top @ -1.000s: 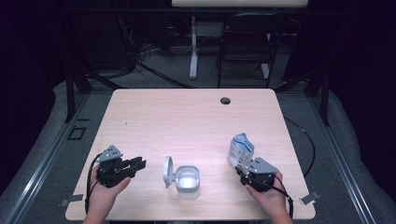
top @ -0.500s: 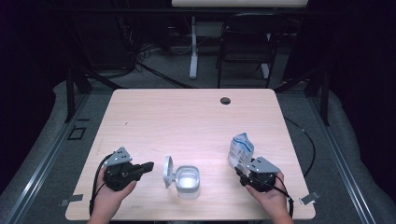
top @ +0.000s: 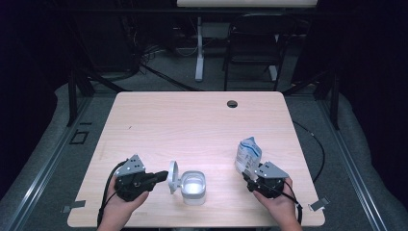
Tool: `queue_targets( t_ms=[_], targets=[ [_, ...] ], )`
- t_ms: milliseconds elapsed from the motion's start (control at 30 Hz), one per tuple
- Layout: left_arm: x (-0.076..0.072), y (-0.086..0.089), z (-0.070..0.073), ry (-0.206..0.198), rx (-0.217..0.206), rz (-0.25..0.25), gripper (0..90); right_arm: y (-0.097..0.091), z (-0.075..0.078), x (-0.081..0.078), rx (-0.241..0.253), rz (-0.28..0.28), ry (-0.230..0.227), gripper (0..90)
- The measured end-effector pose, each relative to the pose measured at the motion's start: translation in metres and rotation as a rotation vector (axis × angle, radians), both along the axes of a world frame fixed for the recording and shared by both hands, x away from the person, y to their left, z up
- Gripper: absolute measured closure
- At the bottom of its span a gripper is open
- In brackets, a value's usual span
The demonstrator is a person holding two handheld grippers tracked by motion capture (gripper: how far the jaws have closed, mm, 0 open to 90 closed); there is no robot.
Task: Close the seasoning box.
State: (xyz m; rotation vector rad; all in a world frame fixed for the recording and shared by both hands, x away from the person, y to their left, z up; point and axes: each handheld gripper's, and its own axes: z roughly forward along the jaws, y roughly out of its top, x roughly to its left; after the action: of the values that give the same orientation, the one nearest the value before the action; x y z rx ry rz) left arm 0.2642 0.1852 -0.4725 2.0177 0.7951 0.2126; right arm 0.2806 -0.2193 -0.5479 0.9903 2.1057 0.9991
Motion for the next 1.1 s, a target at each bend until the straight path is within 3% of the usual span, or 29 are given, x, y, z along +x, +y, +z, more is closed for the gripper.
queue_targets(
  t_ms=[433,733,1100],
  targets=[
    [-0.003,-0.013,-0.002,0.004,0.001,-0.031,90.0,-0.001,0.000,0.000,0.001,-0.003,0.002,39.4],
    [-0.012,-0.029,0.002,-0.015,0.010,-0.097,90.0,0.000,-0.001,0.001,0.004,-0.002,0.003,39.5],
    [-0.011,-0.020,0.005,-0.020,0.010,-0.066,90.0,0.000,-0.001,0.000,0.012,-0.005,0.000,40.0]
  ],
)
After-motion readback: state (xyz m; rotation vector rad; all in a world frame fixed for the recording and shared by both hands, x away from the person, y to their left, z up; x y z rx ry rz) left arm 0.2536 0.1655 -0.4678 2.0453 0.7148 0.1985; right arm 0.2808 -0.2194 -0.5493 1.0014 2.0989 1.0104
